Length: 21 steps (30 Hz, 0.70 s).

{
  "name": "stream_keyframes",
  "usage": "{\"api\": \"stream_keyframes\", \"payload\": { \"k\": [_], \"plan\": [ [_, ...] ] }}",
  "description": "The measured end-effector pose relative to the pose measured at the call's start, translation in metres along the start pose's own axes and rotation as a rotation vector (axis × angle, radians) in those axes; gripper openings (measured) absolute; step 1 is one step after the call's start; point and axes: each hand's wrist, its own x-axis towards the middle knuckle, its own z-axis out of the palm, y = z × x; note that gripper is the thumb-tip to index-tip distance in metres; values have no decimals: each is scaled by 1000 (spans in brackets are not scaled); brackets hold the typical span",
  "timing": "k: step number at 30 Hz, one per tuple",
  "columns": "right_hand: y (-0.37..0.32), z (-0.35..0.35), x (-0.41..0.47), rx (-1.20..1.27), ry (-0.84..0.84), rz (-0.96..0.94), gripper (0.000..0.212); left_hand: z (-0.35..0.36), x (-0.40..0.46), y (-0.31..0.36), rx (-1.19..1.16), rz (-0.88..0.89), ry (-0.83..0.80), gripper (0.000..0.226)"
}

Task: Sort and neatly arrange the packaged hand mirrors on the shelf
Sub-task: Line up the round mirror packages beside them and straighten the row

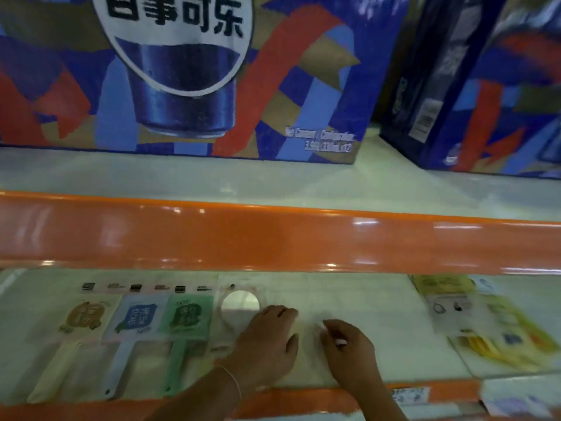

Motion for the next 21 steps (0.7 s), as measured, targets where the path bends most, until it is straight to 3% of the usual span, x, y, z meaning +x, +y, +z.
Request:
{"api": "stream_keyframes", "payload": {
  "k": [5, 11, 14, 18, 21],
  "plan": [
    [46, -62, 22, -110, 93, 117, 34, 19, 52, 54, 7, 73, -157, 48],
    [105, -129, 65, -380, 371, 130, 42, 35, 95, 107, 39, 88, -314, 52],
    [123, -153, 86, -443, 349, 320, 61, 36, 107, 124, 23, 62, -315, 52],
    [142, -168, 106, -492, 251, 381, 86, 36, 118, 139, -21, 8, -269, 54],
    [149, -174, 113, -543, 236, 370, 84, 37, 125, 146, -36, -30, -250, 56]
  ]
}}
